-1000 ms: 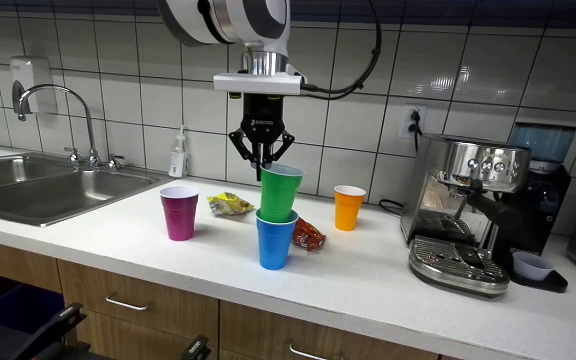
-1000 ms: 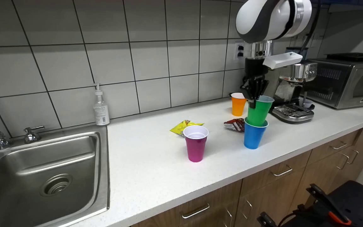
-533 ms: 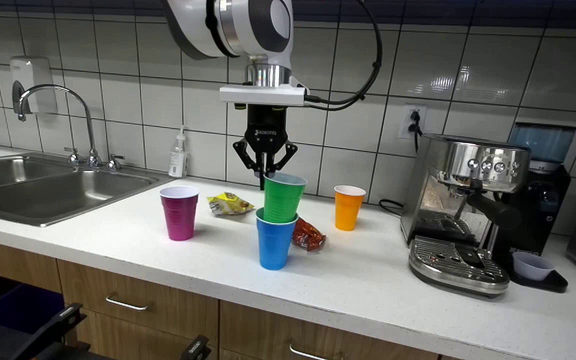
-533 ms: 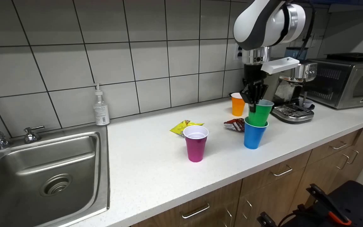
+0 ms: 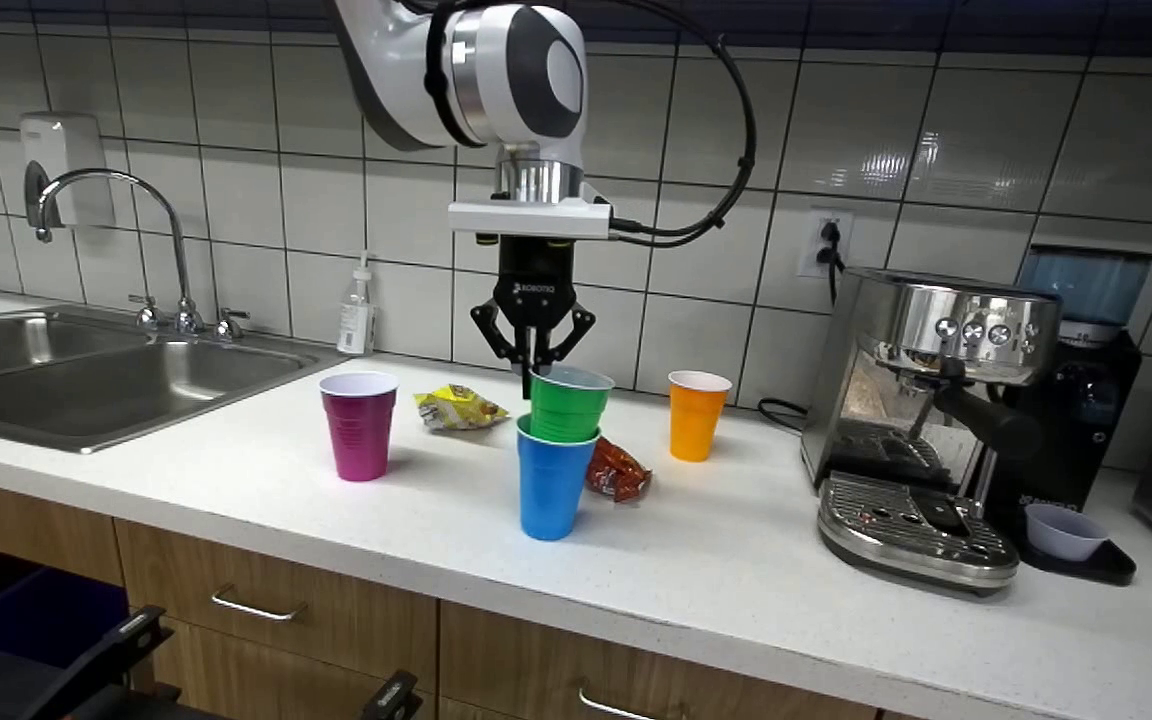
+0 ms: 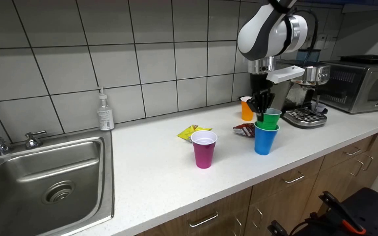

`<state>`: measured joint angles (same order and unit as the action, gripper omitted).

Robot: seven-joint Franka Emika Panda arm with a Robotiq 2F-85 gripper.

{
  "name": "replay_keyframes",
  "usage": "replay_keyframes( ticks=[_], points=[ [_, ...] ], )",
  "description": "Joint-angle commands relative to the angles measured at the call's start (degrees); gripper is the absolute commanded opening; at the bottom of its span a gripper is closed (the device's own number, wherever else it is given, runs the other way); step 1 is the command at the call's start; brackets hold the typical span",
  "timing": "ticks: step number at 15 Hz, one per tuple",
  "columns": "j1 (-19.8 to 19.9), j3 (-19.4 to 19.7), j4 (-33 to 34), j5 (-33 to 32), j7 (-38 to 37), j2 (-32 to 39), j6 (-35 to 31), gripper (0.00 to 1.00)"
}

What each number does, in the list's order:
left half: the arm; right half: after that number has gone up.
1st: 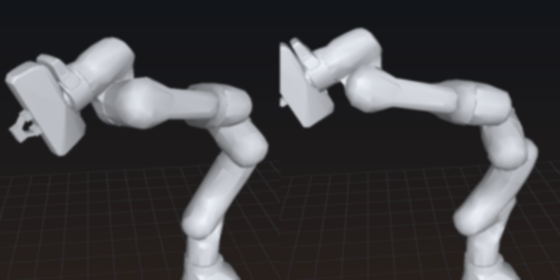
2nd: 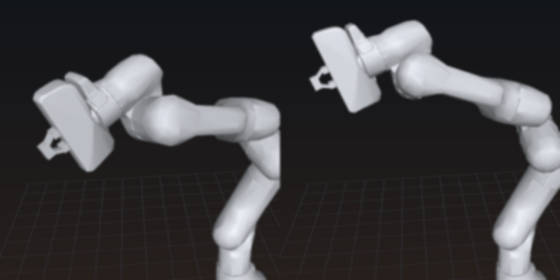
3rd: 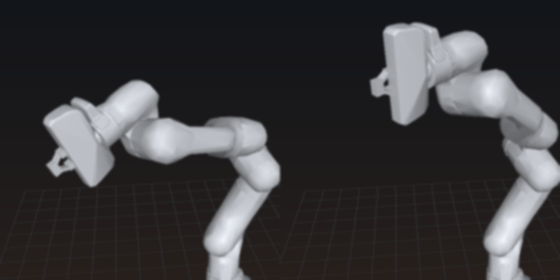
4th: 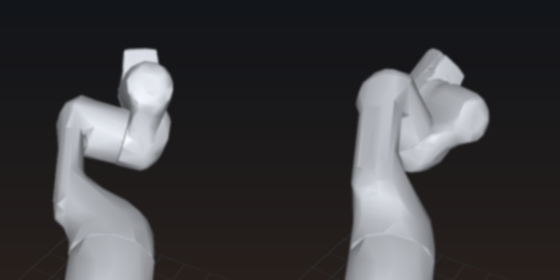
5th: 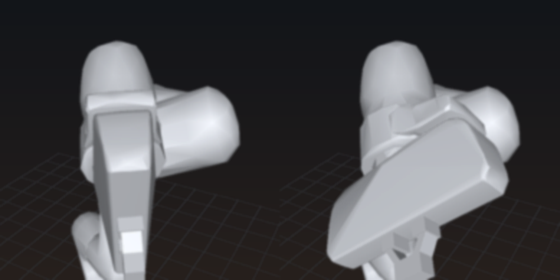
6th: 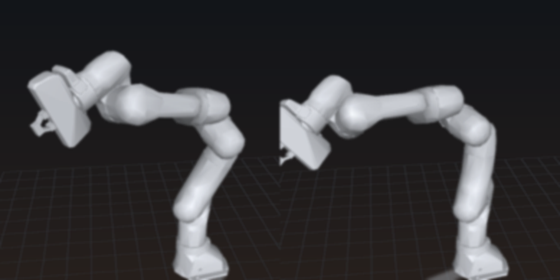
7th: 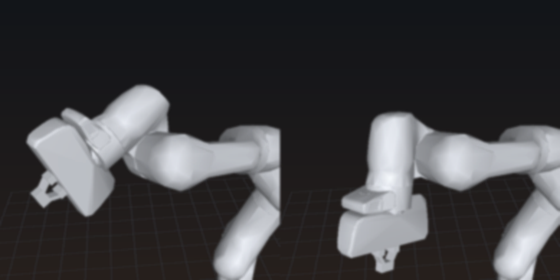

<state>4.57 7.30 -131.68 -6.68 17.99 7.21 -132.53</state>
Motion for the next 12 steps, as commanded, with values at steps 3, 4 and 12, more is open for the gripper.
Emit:
replay_keyframes(
  ticks=[3, 4, 12],
  points=[
    [0.30, -1.32, 3.05, -0.95, -1.14, 3.07, 0.85, 0.01],
    [0.28, -1.45, 3.28, -1.00, -1.21, 3.36, 0.90, 0.01],
    [0.23, -1.70, 2.76, -1.34, -1.20, 3.08, 0.45, 0.73]
  ],
)
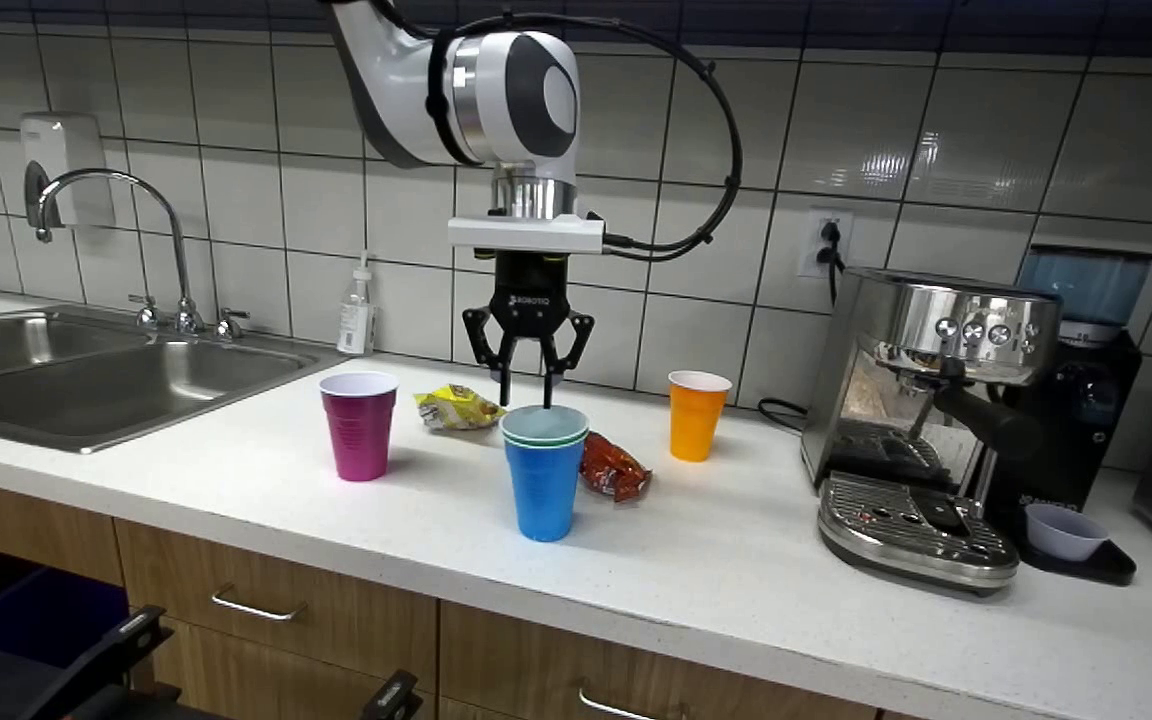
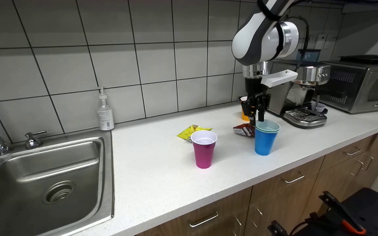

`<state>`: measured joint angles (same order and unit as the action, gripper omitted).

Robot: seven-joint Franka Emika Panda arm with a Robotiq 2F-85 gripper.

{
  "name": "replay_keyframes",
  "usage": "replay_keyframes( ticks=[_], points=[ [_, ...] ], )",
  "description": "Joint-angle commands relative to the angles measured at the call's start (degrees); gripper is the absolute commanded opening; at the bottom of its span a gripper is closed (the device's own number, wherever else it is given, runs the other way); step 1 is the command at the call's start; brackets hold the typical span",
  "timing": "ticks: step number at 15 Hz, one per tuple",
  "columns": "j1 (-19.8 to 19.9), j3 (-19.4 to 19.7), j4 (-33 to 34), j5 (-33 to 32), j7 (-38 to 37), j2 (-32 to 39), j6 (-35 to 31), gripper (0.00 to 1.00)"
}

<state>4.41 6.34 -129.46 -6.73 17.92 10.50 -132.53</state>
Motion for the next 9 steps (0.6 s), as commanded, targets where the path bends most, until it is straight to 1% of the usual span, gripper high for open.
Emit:
replay_keyframes(
  ticks=[1, 2, 3, 4, 9],
  points=[
    [0.43, -0.78, 0.34, -1.11, -0.97, -0.52, 0.43, 0.82],
    [0.46, -0.79, 0.26, -0.98, -0.89, -0.72, 0.40, 0.88],
    [0.53, -0.81, 0.21, -0.73, -0.75, -1.00, 0.41, 0.97],
    [0.58, -0.82, 0.24, -0.56, -0.67, -1.18, 0.46, 1.00],
    [0.86, -0.60, 1.80, -0.16, -0.85, -1.13, 0.65, 1.00]
  ],
)
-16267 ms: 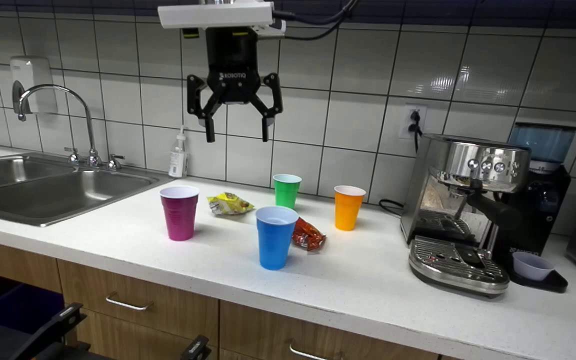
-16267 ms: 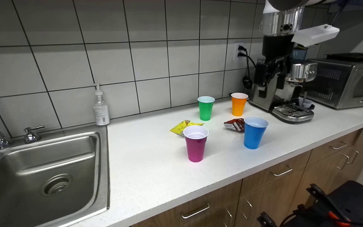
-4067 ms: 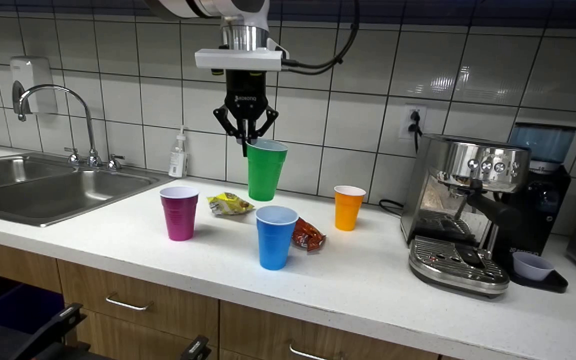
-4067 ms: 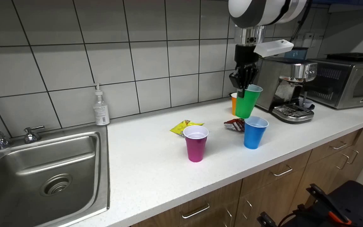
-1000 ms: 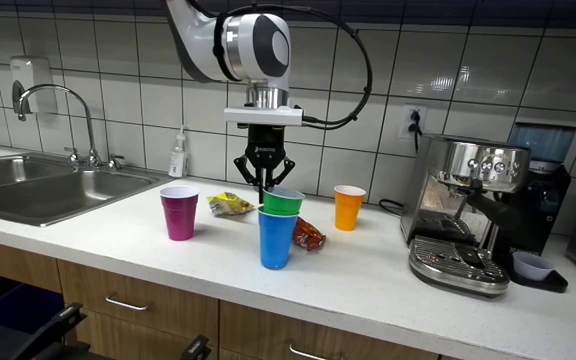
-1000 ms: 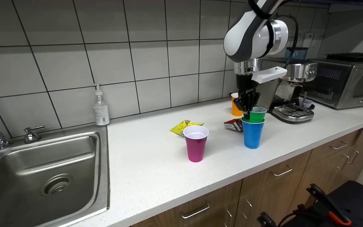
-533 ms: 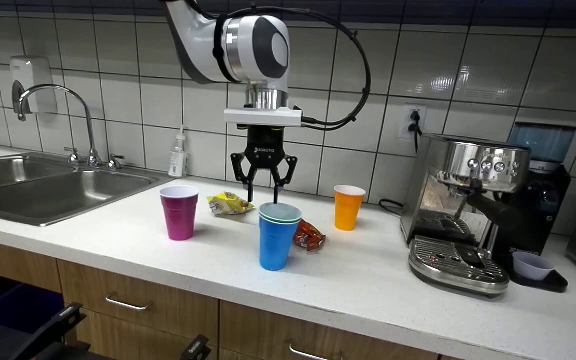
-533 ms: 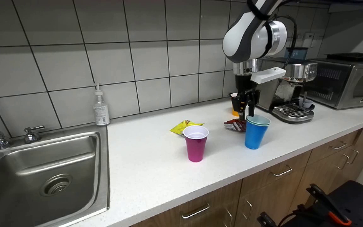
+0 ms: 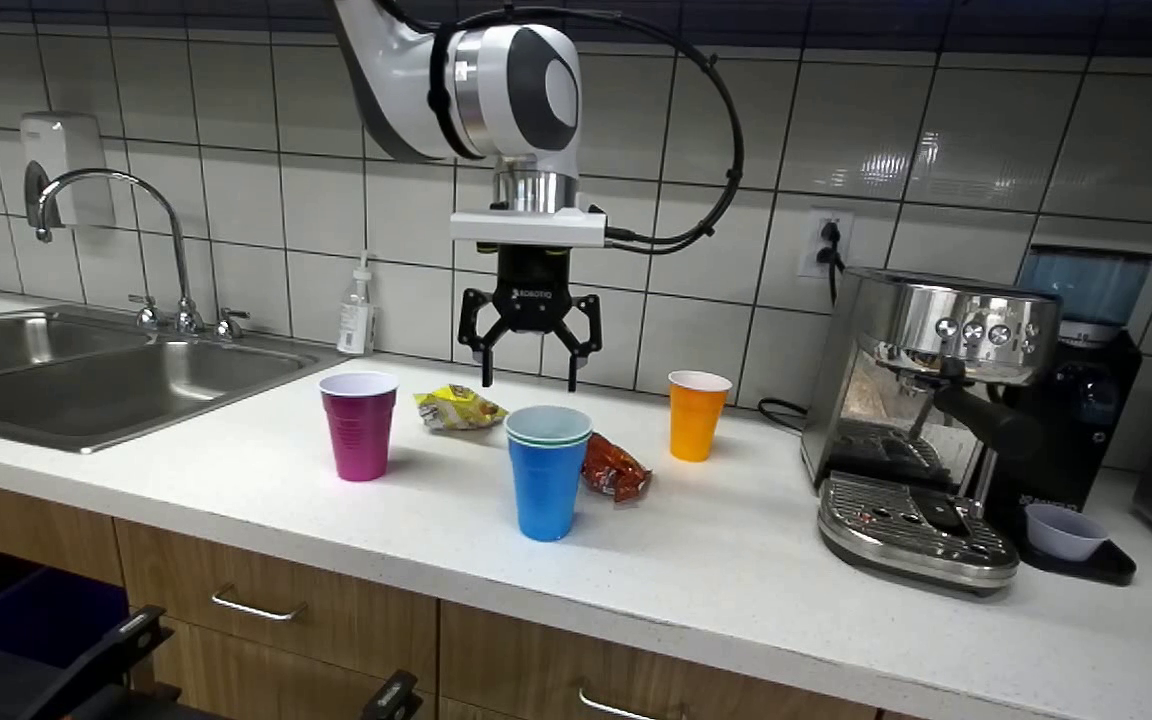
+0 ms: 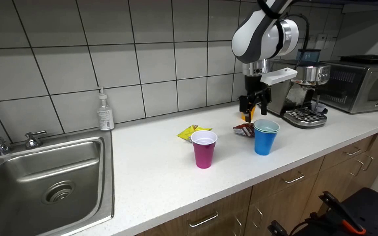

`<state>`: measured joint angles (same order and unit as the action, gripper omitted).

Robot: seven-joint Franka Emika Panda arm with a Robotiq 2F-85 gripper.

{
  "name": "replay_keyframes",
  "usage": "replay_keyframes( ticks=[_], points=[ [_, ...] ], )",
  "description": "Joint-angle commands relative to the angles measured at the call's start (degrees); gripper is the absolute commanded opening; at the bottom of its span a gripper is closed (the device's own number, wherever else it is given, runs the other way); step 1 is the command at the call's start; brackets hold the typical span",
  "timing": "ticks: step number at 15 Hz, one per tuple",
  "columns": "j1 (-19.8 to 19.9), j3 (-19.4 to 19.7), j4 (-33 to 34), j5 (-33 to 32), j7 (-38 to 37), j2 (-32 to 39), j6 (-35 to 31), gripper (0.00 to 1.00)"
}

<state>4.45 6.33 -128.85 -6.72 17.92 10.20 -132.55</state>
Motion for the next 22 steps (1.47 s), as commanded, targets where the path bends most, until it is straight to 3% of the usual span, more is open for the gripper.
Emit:
replay_keyframes(
  ticks=[1, 11, 22],
  points=[
    [0.87, -0.57, 1.75, -0.03, -0.95, -0.64, 0.68, 1.00],
    [1.44, -0.18, 10.89, 1.38, -4.79, 4.79, 0.81, 1.00],
    [2.60, 0.23, 27.21, 1.45, -10.76, 17.79, 2.52, 1.00]
  ],
)
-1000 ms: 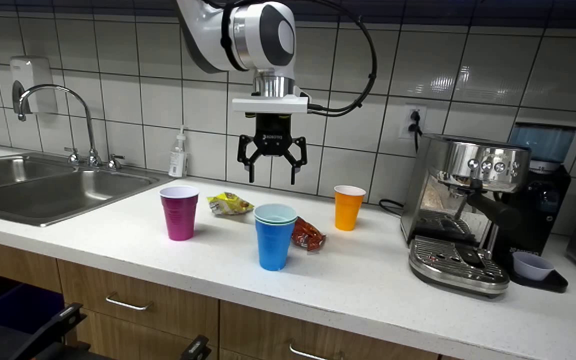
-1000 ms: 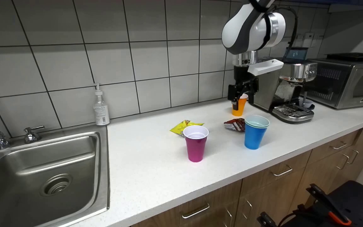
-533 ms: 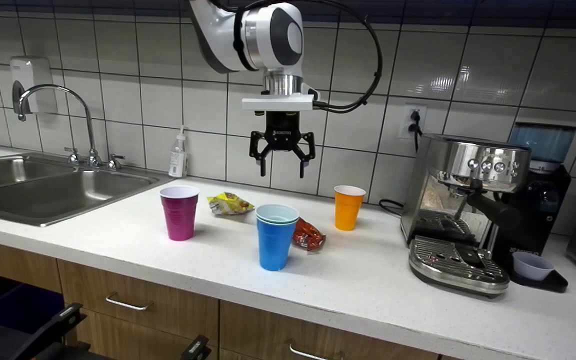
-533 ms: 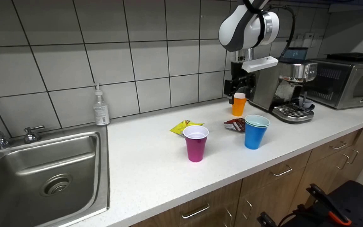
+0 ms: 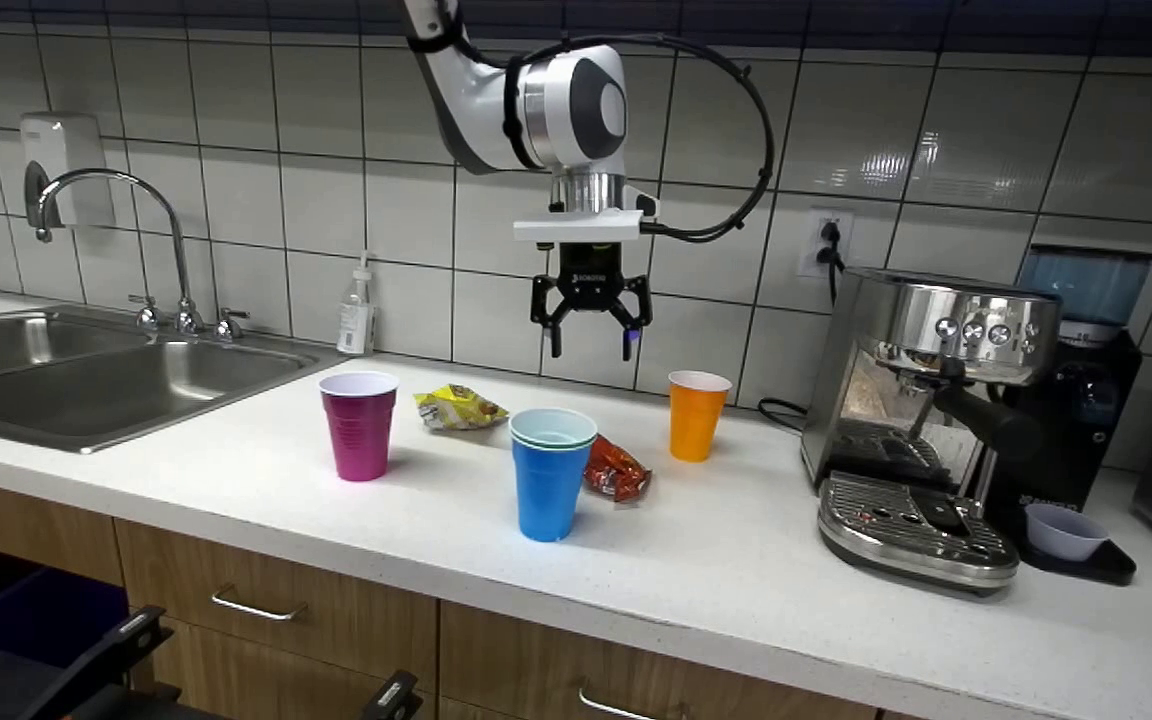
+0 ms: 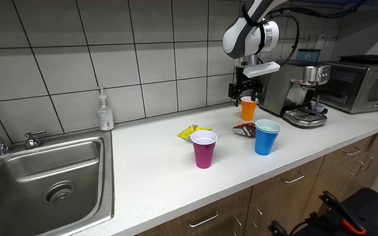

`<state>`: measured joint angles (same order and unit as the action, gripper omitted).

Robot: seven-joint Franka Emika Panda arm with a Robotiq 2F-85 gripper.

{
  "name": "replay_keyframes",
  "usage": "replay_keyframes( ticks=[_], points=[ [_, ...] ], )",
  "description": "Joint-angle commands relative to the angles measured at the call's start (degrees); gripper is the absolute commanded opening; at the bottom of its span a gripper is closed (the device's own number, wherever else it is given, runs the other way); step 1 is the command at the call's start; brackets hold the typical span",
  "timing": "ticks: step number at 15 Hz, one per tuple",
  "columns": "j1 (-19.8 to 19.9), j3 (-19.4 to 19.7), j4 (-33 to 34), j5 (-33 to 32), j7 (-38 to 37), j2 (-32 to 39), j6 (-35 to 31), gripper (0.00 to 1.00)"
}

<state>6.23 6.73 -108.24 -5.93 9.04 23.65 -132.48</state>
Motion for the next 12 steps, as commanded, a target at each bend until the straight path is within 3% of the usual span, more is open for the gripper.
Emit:
replay_keyframes(
  ticks=[1, 12],
  points=[
    [1.01, -0.14, 8.11, 0.75, -2.27, 5.49, 2.68, 1.00],
    [4.27, 0.06, 26.99, 4.43, -5.86, 17.53, 8.88, 1.00]
  ],
)
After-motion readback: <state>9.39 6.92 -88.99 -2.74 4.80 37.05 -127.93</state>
